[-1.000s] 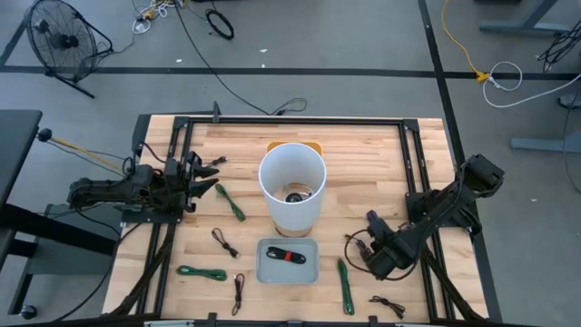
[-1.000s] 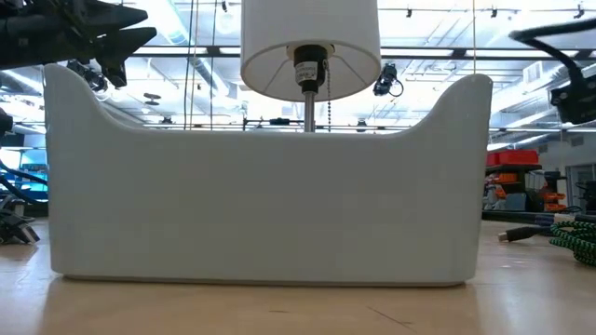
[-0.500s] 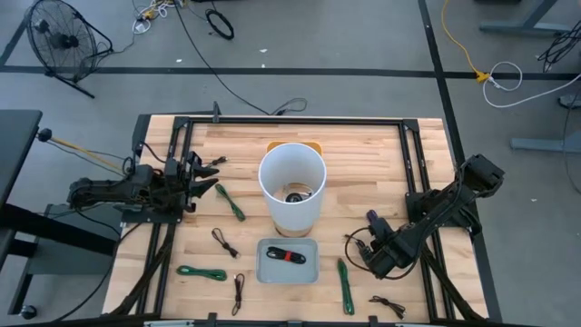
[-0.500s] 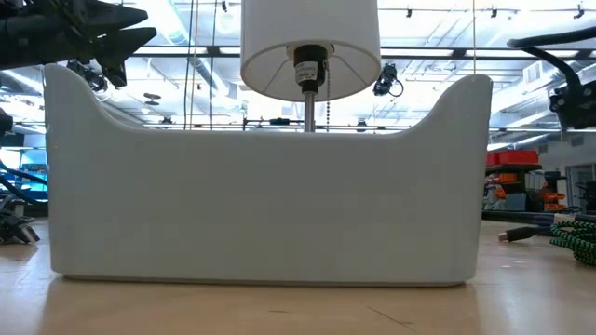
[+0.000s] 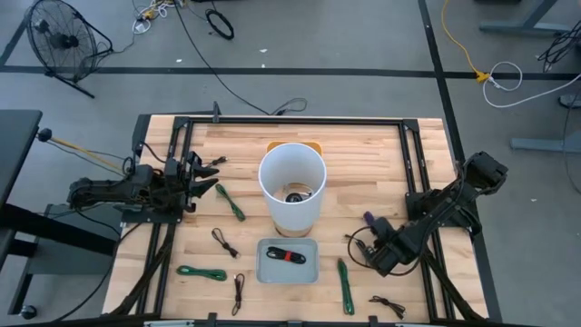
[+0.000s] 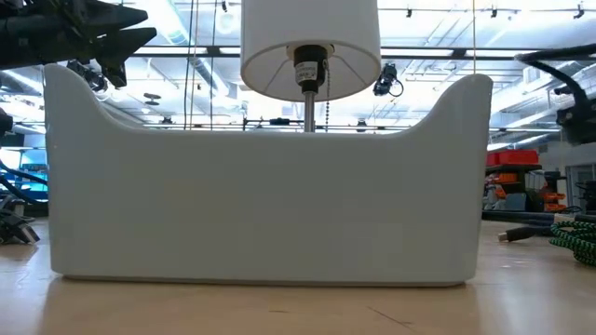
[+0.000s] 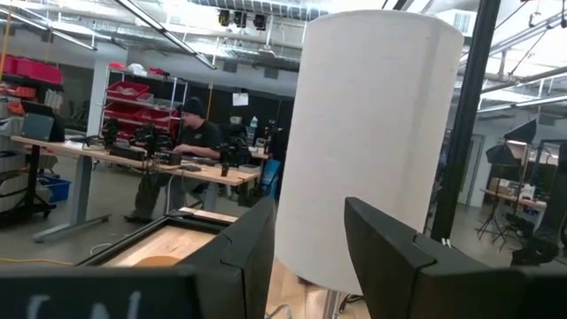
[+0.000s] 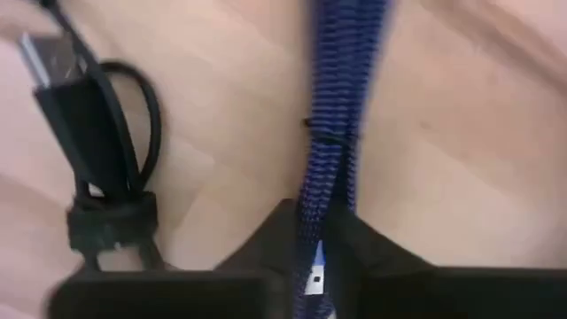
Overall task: Pick & Place USB Port
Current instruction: Put the purple charger cable into the yellow bin, then put the black charger cable into the white bin, then put the green charger cable into the yellow bin
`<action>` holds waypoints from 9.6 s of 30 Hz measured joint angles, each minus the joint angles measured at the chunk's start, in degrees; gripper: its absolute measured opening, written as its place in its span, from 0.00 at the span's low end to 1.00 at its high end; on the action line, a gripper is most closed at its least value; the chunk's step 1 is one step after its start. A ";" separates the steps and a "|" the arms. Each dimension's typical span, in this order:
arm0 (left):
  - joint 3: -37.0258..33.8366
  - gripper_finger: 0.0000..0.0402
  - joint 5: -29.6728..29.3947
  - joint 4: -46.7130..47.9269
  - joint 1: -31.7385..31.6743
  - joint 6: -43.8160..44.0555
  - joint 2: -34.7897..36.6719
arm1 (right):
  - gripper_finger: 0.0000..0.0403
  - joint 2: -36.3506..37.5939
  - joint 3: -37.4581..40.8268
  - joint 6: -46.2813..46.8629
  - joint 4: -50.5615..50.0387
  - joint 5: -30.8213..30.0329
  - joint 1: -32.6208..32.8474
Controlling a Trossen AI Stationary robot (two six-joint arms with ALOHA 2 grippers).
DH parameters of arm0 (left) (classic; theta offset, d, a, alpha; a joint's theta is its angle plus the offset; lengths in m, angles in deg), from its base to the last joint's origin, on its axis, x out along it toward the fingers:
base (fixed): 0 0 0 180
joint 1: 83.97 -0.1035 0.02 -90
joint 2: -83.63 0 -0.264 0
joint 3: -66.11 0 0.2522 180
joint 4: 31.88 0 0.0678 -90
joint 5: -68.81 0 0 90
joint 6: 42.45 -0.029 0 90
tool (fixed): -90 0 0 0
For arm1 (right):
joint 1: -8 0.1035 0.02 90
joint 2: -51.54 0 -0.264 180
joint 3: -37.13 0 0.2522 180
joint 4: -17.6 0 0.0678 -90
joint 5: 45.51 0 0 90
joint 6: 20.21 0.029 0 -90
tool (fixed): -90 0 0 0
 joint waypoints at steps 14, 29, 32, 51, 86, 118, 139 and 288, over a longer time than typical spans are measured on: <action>0.00 0.36 0.00 0.20 0.00 0.01 0.00 | 0.01 4.97 -6.80 -18.81 -12.30 -13.09 -9.00; 0.00 0.36 -0.99 0.24 0.00 -0.06 0.00 | 0.00 17.34 -7.33 -59.08 0.95 -24.31 -35.50; 0.00 0.36 -1.13 0.24 -0.02 -0.06 0.00 | 0.00 17.70 -7.33 -68.19 10.38 -23.81 -40.47; 0.00 0.36 -1.14 0.19 0.00 -0.21 0.00 | 0.00 3.87 -7.44 -89.69 52.50 -5.47 -55.29; 0.00 0.36 -1.53 0.23 -0.01 -0.17 0.00 | 0.19 0.77 -7.44 -88.08 56.23 6.24 -56.87; 0.00 0.36 -0.92 0.81 -0.01 0.01 0.00 | 0.19 21.39 -7.47 -46.26 7.20 15.86 -24.06; 0.00 0.36 -0.90 1.70 -0.02 0.44 0.00 | 0.19 4.53 -7.47 -22.45 6.58 7.08 -6.55; 0.00 0.36 -1.07 2.93 -0.01 0.42 0.00 | 0.26 -12.71 -25.76 -69.01 36.54 -5.14 -13.30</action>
